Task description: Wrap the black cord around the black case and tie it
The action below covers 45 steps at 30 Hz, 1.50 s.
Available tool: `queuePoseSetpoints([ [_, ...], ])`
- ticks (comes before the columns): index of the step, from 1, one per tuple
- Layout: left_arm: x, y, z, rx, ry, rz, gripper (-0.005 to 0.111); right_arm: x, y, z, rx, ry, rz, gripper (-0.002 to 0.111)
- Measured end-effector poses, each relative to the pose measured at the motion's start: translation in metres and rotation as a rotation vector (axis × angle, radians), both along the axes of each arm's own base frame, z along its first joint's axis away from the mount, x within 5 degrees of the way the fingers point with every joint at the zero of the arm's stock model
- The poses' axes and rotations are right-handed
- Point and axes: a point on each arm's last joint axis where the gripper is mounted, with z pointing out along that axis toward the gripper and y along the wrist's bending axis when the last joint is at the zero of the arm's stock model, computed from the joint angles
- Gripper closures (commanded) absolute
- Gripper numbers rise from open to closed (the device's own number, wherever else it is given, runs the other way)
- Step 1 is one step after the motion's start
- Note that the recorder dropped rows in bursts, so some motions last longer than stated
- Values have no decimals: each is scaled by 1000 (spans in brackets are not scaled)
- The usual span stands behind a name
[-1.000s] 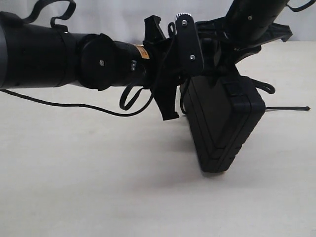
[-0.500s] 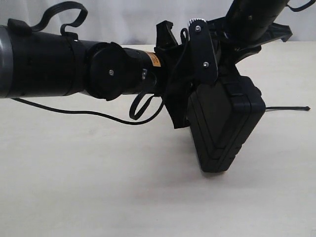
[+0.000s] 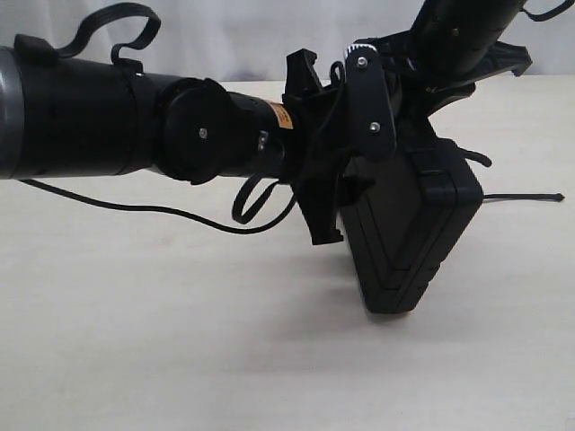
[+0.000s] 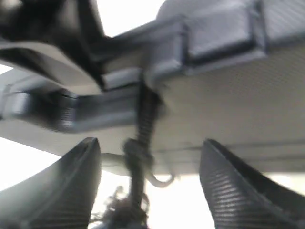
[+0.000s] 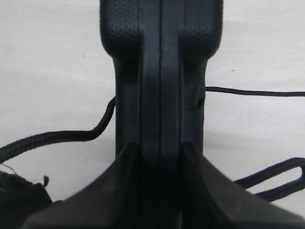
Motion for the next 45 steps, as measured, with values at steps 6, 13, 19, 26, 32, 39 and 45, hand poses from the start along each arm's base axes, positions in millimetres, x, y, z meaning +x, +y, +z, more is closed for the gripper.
queuePoseSetpoints([
  [6, -1, 1, -2, 64, -36, -49, 49, 0, 0, 0, 0, 0, 0, 104],
  [13, 2, 1, 1, 44, -77, -40, 49, 0, 0, 0, 0, 0, 0, 104],
  [19, 13, 19, 7, 76, -71, -13, 49, 0, 0, 0, 0, 0, 0, 104],
  [26, 13, 31, 20, 107, -88, -20, 49, 0, 0, 0, 0, 0, 0, 104],
  [32, 10, 35, 14, 223, -79, -79, 49, 0, 0, 0, 0, 0, 0, 104],
  [39, 14, 31, 9, 216, -112, -80, 81, 0, 0, 0, 0, 0, 0, 104],
  [45, 12, 17, -6, 215, -112, -105, 107, 0, 0, 0, 0, 0, 0, 104],
])
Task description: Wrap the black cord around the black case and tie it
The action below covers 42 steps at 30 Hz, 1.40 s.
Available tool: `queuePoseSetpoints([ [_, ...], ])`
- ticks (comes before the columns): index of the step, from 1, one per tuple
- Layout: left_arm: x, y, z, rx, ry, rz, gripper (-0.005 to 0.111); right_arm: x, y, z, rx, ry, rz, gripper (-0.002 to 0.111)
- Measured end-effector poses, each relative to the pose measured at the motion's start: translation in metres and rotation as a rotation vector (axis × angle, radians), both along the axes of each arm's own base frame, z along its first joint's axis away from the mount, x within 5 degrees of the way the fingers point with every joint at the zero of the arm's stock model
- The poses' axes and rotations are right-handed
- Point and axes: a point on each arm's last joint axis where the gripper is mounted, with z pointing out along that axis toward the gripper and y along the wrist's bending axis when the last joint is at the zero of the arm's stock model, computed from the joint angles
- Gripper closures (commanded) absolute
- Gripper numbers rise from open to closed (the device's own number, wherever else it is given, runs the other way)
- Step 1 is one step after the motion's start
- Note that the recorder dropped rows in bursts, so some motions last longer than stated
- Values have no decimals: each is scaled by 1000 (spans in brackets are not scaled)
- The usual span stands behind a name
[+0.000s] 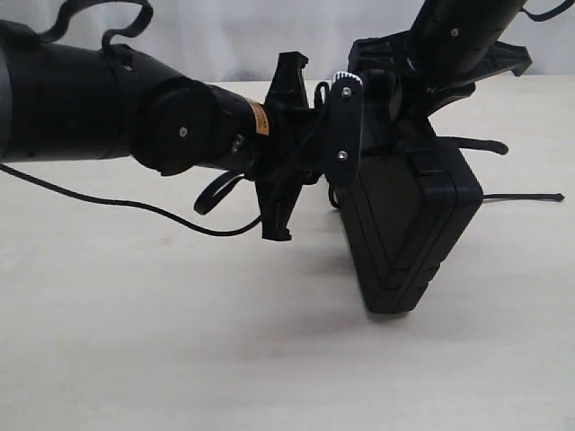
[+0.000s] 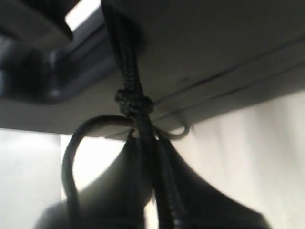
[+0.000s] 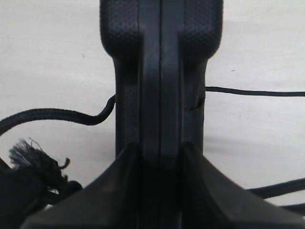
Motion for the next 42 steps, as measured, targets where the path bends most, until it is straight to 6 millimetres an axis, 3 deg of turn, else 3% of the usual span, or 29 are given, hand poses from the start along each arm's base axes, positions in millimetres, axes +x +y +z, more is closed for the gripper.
queuePoseSetpoints([
  [6, -4, -14, 8, -96, -79, -15, 107, 0, 0, 0, 0, 0, 0, 104],
  [17, -7, -19, 12, -142, -97, -13, 107, 0, 0, 0, 0, 0, 0, 104],
  [27, -2, -24, -7, -126, -81, -8, 107, 0, 0, 0, 0, 0, 0, 104],
  [39, -2, -31, 1, -241, -119, 26, 106, 0, 0, 0, 0, 0, 0, 104],
  [42, -2, -31, 1, -262, -91, 48, 91, 0, 0, 0, 0, 0, 0, 104],
])
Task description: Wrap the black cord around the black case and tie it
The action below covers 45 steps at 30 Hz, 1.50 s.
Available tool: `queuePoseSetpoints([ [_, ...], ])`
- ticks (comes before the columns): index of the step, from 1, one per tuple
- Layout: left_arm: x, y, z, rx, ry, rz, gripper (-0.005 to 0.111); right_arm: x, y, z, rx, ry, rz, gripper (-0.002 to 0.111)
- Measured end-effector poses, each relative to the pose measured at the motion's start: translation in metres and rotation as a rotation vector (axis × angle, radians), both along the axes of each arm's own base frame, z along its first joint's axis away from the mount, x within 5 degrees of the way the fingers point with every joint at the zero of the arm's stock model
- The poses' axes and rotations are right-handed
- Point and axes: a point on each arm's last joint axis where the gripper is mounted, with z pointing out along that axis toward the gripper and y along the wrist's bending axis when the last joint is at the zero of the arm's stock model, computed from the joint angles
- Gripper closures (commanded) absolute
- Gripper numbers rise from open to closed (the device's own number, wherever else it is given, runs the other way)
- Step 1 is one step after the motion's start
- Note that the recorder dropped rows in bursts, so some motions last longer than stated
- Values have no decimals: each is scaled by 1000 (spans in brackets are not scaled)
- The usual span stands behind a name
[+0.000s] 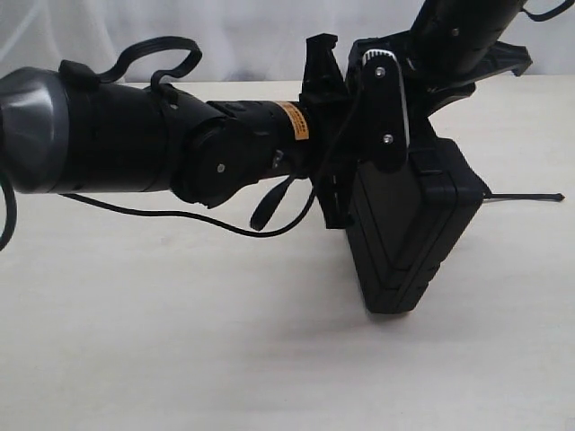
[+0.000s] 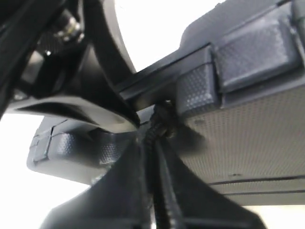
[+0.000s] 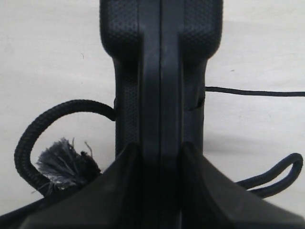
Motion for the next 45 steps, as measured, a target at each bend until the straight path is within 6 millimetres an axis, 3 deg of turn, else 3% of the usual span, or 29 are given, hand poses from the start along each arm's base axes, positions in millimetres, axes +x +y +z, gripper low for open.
queuePoseSetpoints([
  [4, -1, 0, -2, 8, 21, 2, 62, 0, 0, 0, 0, 0, 0, 104],
  [7, -2, 1, -5, 41, 43, -6, 55, 0, 0, 0, 0, 0, 0, 104],
  [12, -3, 2, -2, 49, 38, -13, 56, 0, 0, 0, 0, 0, 0, 104],
  [17, -2, 18, 23, 41, 19, 3, 56, 1, 0, -1, 1, -2, -2, 104],
  [23, 7, 42, 13, 223, 79, 4, 56, 1, 0, -1, 1, -2, 0, 104],
  [33, 13, 37, 24, 214, -119, -48, 56, 1, 0, -1, 1, -2, 0, 104],
  [45, 8, 31, 22, 230, -146, -84, 56, 1, 0, -1, 1, -2, 0, 104],
])
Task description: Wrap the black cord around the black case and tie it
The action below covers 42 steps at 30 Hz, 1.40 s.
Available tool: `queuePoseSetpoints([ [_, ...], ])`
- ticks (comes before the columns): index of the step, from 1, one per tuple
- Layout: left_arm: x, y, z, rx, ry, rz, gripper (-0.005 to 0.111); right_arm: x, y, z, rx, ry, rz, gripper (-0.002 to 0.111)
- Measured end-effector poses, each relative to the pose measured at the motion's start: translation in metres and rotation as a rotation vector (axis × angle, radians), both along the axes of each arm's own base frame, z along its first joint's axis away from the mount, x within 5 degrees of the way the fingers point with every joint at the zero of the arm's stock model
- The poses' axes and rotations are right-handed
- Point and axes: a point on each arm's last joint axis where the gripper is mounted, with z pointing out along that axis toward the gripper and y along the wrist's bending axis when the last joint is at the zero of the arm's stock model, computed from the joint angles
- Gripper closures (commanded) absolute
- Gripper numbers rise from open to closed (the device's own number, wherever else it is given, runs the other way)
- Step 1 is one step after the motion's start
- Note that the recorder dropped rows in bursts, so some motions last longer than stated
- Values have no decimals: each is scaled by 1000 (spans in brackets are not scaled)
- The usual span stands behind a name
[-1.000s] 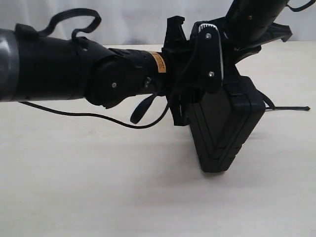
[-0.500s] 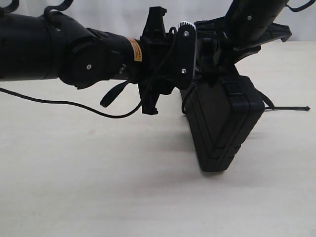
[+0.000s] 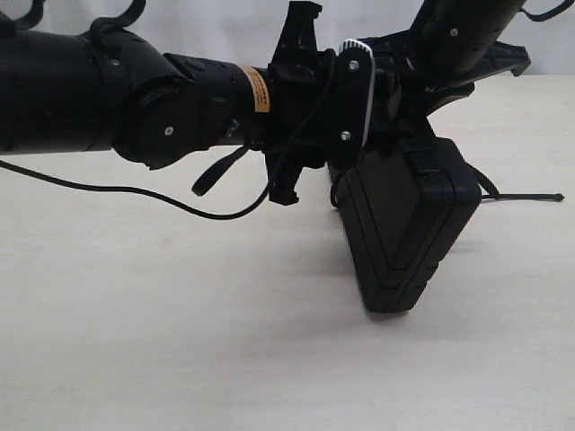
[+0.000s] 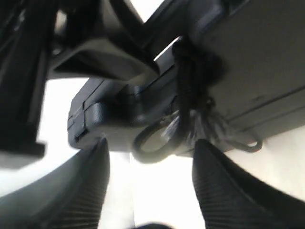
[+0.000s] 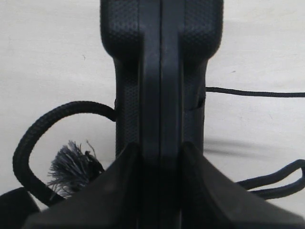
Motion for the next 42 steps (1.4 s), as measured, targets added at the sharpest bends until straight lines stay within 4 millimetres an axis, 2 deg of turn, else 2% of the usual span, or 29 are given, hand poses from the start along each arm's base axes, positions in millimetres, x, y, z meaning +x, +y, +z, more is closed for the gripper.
queuePoseSetpoints([
  [4, 1, -6, -13, 13, 14, -9, 60, 0, 0, 0, 0, 0, 0, 104],
  [10, 5, -10, -21, -2, 0, -15, 91, 0, 0, 0, 0, 0, 0, 104],
  [15, 5, -11, -20, -15, -12, -16, 107, 0, 0, 0, 0, 0, 0, 104],
  [27, -2, -20, -17, -37, -30, -47, 107, 0, 0, 0, 0, 0, 0, 104],
  [42, -2, -20, -17, -179, 121, 63, 107, 0, 0, 0, 0, 0, 0, 104],
])
